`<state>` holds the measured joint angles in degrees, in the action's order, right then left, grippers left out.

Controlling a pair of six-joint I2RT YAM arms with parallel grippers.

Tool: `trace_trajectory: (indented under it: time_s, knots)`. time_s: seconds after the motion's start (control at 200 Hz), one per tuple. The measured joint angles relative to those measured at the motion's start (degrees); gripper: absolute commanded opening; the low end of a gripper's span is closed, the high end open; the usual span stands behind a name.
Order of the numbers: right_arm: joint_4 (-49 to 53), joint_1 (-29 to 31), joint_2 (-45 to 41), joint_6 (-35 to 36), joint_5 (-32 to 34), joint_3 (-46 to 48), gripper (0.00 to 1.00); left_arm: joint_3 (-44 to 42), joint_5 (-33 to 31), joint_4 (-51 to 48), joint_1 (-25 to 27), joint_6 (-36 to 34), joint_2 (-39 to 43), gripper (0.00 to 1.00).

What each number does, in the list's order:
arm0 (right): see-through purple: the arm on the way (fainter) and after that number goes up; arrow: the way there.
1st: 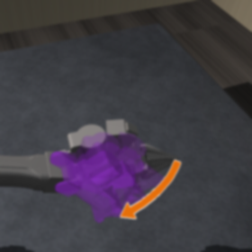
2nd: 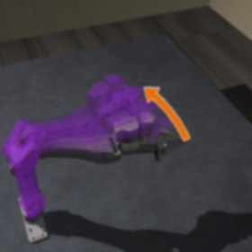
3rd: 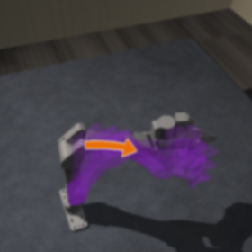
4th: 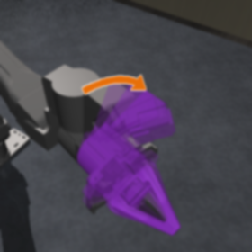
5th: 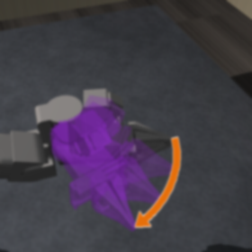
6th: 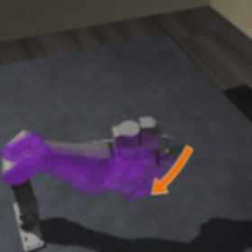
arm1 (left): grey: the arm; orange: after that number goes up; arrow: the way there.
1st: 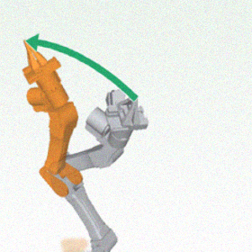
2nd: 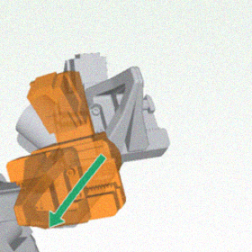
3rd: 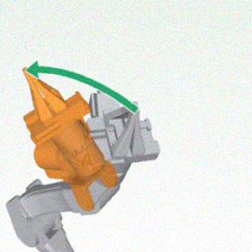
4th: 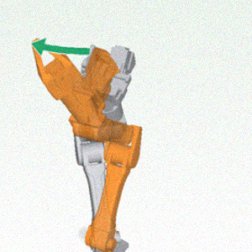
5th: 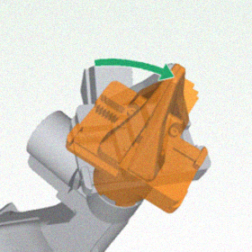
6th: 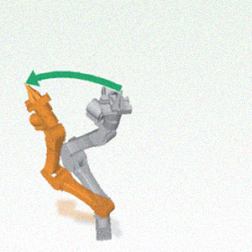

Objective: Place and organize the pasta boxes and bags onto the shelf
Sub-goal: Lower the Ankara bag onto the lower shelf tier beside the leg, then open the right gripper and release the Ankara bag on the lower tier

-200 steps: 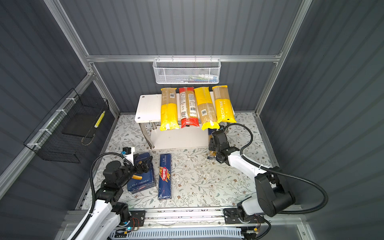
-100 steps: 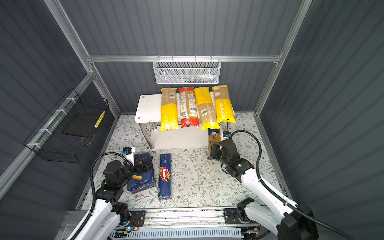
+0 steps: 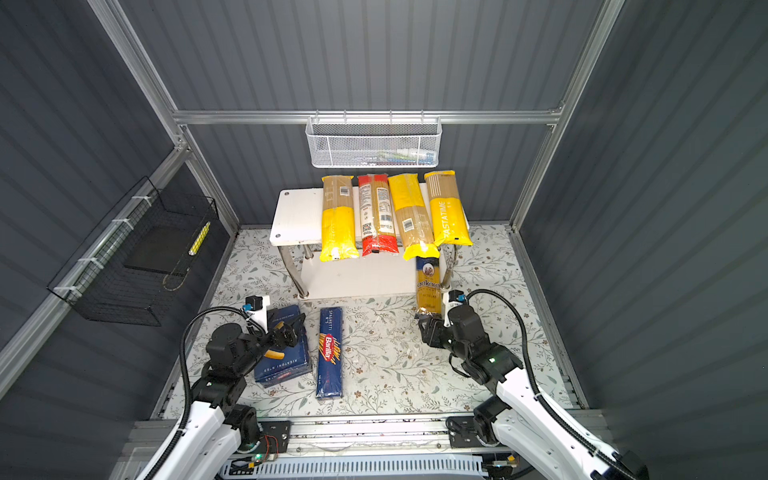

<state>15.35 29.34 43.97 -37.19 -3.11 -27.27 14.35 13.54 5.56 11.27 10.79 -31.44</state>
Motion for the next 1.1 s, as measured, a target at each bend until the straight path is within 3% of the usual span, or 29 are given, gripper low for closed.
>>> trace_trajectory:
  time_s: [0.615,1.096]
  knots:
    - [-12.22,-0.11,12.37,-2.32,-0.98,1.40,0.64,0.00,0.04,0.00,0.00,0.02,-0.70,0.99]
    - [-14.95,-3.52,19.21,-1.64,-0.24,-2.10,0.66,0.00,0.00,0.00,0.00,0.02,-1.05,0.99]
